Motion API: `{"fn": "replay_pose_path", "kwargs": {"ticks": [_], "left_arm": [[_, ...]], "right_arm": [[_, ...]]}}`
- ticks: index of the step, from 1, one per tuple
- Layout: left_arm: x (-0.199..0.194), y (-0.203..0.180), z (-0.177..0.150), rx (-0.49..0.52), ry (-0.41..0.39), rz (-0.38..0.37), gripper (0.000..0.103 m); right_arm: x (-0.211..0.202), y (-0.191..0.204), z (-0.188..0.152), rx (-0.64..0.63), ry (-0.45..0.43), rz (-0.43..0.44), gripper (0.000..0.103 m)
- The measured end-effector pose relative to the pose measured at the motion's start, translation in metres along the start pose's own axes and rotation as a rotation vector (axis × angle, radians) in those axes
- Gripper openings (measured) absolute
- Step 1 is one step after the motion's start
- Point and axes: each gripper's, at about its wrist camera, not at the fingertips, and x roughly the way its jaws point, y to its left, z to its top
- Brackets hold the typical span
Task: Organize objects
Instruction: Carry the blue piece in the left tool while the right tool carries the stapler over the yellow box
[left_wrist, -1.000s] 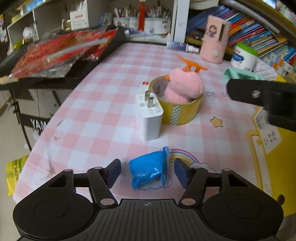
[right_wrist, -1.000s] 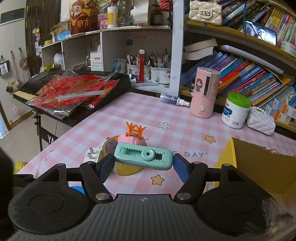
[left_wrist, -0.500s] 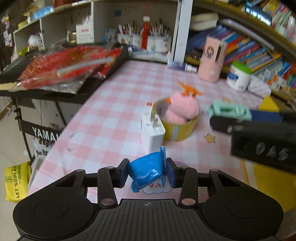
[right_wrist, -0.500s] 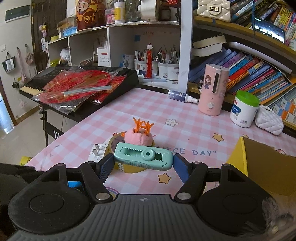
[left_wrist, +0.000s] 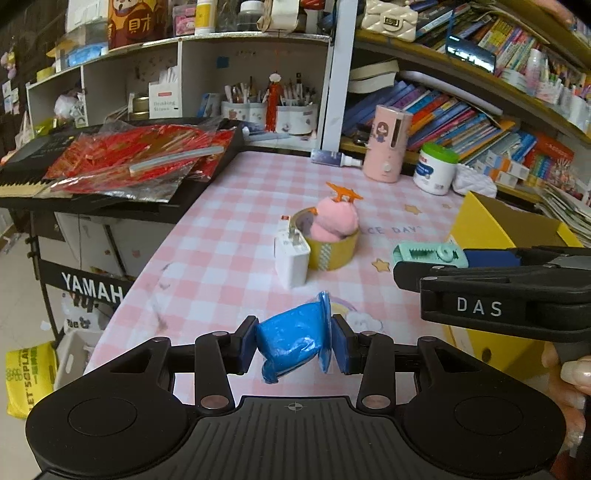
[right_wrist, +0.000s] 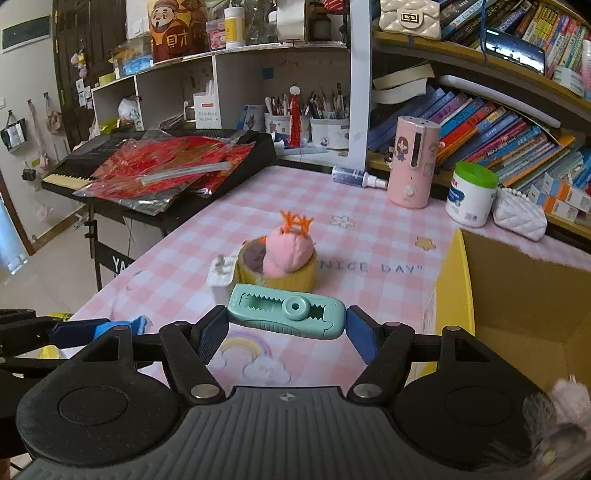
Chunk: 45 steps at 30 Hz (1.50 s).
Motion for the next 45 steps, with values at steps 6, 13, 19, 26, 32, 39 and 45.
{"fn": "replay_pose_path", "kwargs": {"ticks": [6,13,19,26,32,39,45], "left_arm": [[-0.024,0.005,-0.023,-0.011,0.005,-0.014,0.040],[-0.051,0.003,-0.046,0.018,0.011,-0.051,0.040],[-0.070,-0.005,-0.062,0.068,0.017,-0.094,0.040],[-0.086,-0.016,-0.079,0.134,0.028,-0.151,0.040],[-0.094,-0.031,-0.088,0.207,0.027,-0.215,0.040],[-0.095,-0.052,-0.090,0.266,0.029,-0.301,0.040],[-0.095,-0.073,-0.091,0.307,0.029,-0.364,0.040]], "right_arm": [[-0.018,0.014,-0.023,0.018,0.036,-0.009,0.068],[-0.047,0.027,-0.053,0.045,0.060,-0.030,0.068],[-0.074,0.025,-0.078,0.114,0.070,-0.067,0.068],[-0.105,0.022,-0.106,0.191,0.064,-0.120,0.068],[-0.128,0.016,-0.128,0.259,0.064,-0.175,0.068],[-0.153,0.002,-0.143,0.321,0.065,-0.261,0.068],[-0.169,-0.013,-0.155,0.368,0.074,-0.324,0.068]]}}
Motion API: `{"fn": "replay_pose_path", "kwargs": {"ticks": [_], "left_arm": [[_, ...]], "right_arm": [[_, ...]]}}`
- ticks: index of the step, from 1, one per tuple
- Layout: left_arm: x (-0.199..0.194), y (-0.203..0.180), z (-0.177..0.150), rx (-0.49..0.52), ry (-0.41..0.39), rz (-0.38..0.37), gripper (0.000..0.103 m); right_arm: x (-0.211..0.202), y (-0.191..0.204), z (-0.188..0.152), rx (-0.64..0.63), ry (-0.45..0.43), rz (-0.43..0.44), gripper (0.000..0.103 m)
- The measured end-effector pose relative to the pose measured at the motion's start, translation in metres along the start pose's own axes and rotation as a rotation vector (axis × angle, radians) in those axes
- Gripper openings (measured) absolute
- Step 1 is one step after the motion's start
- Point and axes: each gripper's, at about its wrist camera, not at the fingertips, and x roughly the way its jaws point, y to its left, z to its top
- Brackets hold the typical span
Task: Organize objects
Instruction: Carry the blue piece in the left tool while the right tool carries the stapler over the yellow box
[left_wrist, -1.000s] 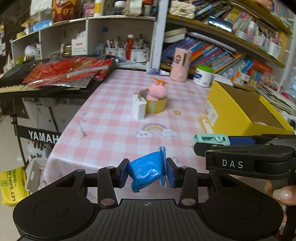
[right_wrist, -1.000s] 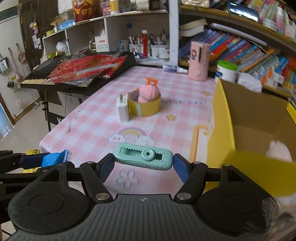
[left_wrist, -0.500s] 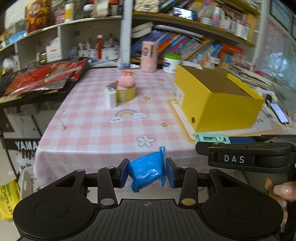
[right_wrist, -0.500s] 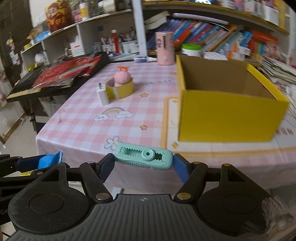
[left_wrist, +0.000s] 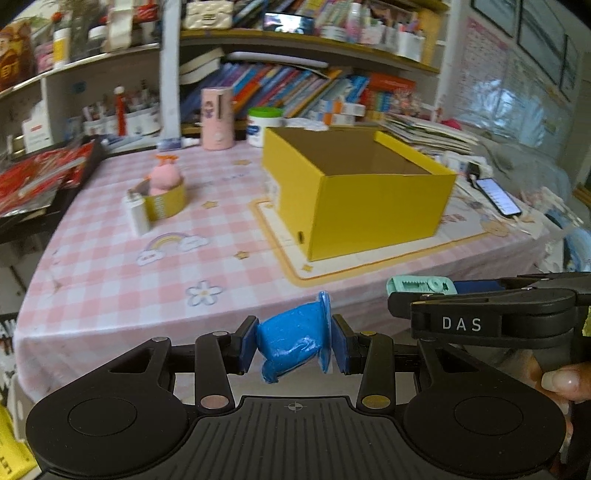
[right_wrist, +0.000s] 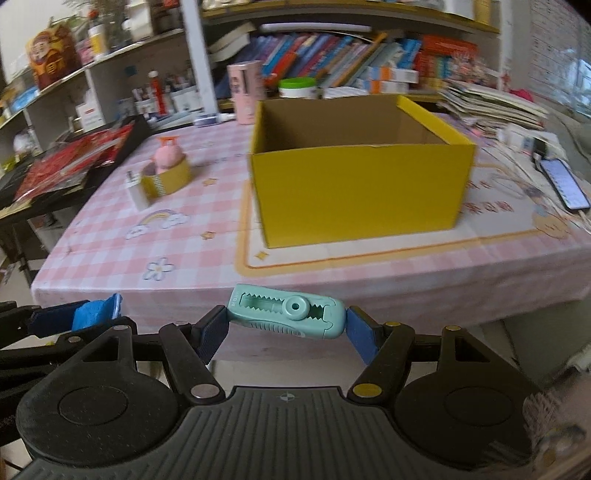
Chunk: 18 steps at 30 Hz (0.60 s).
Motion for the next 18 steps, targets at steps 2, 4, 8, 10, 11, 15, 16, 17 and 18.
{"fn": "replay_pose_path", "kwargs": {"ticks": [2,4,8,10,11,15,16,17,18], "left_arm": [[0.004,-0.006,0.002,0.012,0.003,-0.017,0.040],[0.008,-0.012,0.004,0.023,0.007,-0.033,0.040],[0.016,-0.025,0.009,0.054,0.015,-0.060,0.040],[0.019,-0.030,0.011,0.065,0.015,-0.068,0.040],[0.020,-0.032,0.013,0.067,0.016,-0.071,0.040],[0.029,-0.038,0.018,0.074,0.026,-0.079,0.040],[0.031,-0.040,0.019,0.076,0.028,-0.080,0.040],[0.033,-0.042,0.020,0.078,0.028,-0.080,0.040],[0.034,-0.043,0.022,0.079,0.027,-0.079,0.040]], "right_arm": [[-0.002,-0.007,-0.001,0.012,-0.002,-0.016,0.068],[-0.004,-0.015,-0.003,0.026,-0.001,-0.031,0.068],[-0.005,-0.030,-0.002,0.063,0.005,-0.054,0.068],[-0.005,-0.037,-0.002,0.081,0.004,-0.066,0.068],[-0.004,-0.040,-0.001,0.087,0.004,-0.069,0.068],[-0.003,-0.049,0.001,0.091,0.007,-0.076,0.068],[-0.002,-0.051,0.002,0.092,0.008,-0.077,0.068],[-0.001,-0.053,0.003,0.094,0.010,-0.078,0.068],[0.000,-0.055,0.005,0.096,0.011,-0.080,0.068]]}}
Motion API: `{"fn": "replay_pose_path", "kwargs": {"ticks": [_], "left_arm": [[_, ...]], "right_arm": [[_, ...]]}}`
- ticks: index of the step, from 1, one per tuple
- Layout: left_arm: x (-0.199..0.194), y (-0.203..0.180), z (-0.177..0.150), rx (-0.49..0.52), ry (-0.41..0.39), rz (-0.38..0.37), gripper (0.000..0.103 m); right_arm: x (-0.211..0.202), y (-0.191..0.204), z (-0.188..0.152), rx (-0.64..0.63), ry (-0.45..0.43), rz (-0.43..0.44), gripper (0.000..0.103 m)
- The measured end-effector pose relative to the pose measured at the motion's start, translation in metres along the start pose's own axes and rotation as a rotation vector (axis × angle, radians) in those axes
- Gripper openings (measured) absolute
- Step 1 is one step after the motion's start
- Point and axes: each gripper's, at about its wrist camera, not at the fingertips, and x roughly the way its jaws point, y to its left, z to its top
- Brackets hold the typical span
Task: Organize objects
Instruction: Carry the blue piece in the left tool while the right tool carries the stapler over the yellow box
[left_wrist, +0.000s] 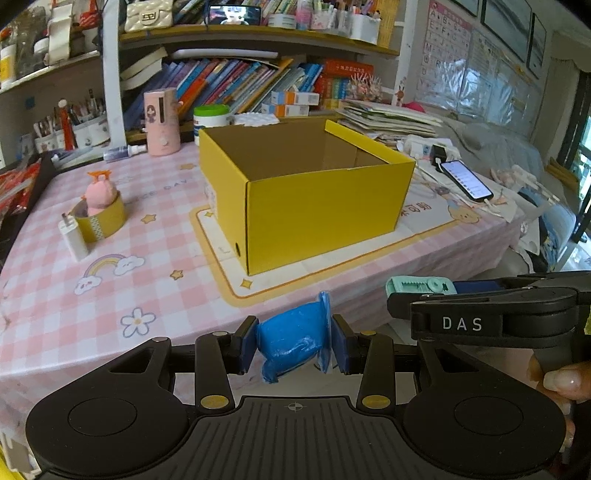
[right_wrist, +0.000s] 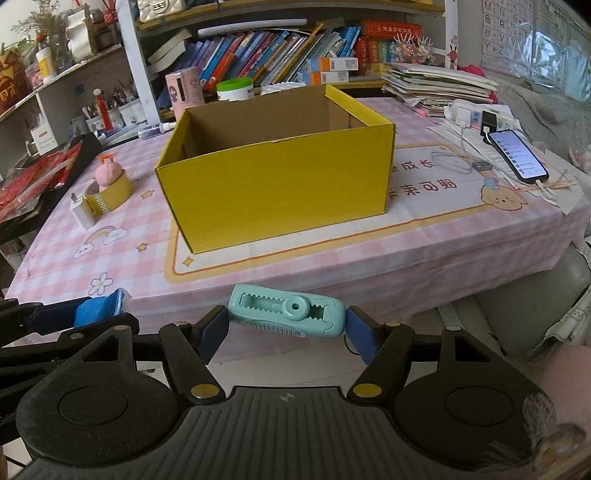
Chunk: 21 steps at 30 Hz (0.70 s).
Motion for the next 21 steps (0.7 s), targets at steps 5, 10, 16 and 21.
{"fn": "replay_pose_path", "kwargs": {"ticks": [5,10,16,21], "left_arm": [[0.007,-0.002,0.008,0.003,-0.004,0.003,0.040],[0.014,-0.004,0.021,0.003,-0.035,0.020,0.040],[0.026,-0.007,0.042,0.005,-0.084,0.050,0.040],[0.031,-0.012,0.069,0.043,-0.176,0.096,0.040]], "right_arm": [[0.007,-0.009,0.009,0.004,0.004,-0.002,0.068],[0.015,-0.013,0.021,-0.007,-0.002,-0.001,0.068],[0.018,-0.018,0.043,-0.047,-0.087,-0.029,0.068],[0.018,-0.022,0.078,-0.098,-0.199,-0.016,0.068]]}}
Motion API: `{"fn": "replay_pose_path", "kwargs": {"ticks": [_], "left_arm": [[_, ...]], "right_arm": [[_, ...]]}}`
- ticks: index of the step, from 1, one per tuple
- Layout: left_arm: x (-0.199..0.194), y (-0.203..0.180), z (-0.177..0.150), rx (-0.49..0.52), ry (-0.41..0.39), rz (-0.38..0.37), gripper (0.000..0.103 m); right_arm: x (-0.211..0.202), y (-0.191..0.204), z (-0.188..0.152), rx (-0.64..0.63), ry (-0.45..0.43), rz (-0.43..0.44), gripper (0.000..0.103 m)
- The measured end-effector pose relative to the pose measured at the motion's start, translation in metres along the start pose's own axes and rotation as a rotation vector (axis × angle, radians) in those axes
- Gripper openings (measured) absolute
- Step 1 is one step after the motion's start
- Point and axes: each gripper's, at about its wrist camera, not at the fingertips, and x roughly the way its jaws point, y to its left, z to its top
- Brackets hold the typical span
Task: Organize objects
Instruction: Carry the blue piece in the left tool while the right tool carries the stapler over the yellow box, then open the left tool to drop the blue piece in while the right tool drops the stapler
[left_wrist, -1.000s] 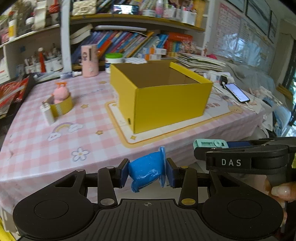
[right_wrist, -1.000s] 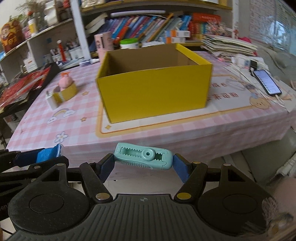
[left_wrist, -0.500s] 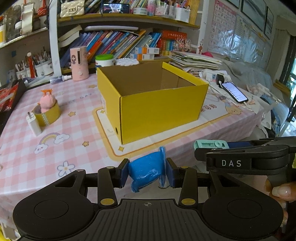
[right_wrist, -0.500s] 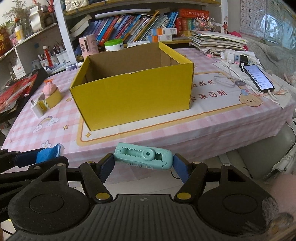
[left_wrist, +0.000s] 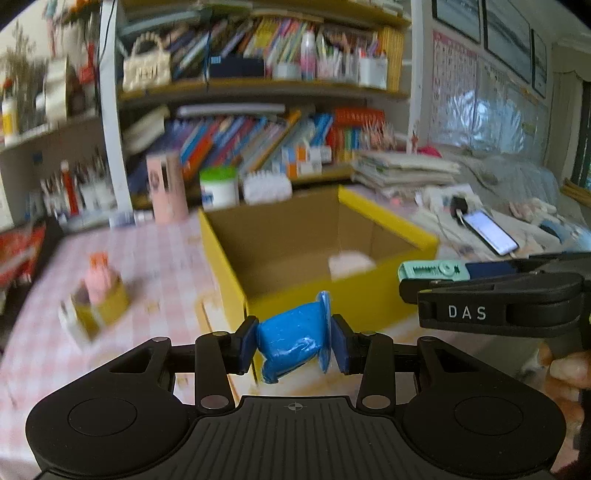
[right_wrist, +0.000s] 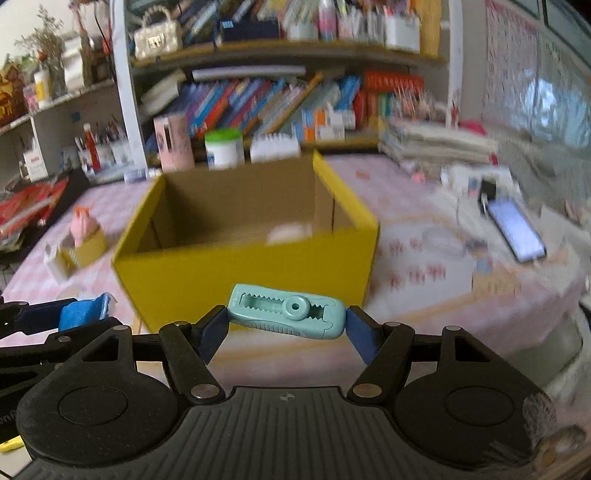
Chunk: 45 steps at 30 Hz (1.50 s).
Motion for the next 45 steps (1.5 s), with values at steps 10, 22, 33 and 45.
{"fn": "replay_pose_path", "kwargs": {"ticks": [10,22,33,45], "left_arm": [[0.050,-0.006,0.033,0.014,-0.017,0.091,0.040],[0.112,-0.019,0.044,0.028,0.091,0.152,0.040],[0.145,-0.019,0.046,-0.001,0.184,0.177,0.040],[0.147,-0.020,0.045,0.001,0.186,0.216,0.052]], "right_arm": [[0.046,-0.011,0.059,-0.114,-0.083,0.092,0.068],[0.126,-0.006,0.090,-0.249,-0.012,0.200,0.068],[0.190,0.005,0.094,-0.420,0.184,0.253,0.068],[0.205,0.000,0.097,-0.397,0.275,0.256,0.068]]}}
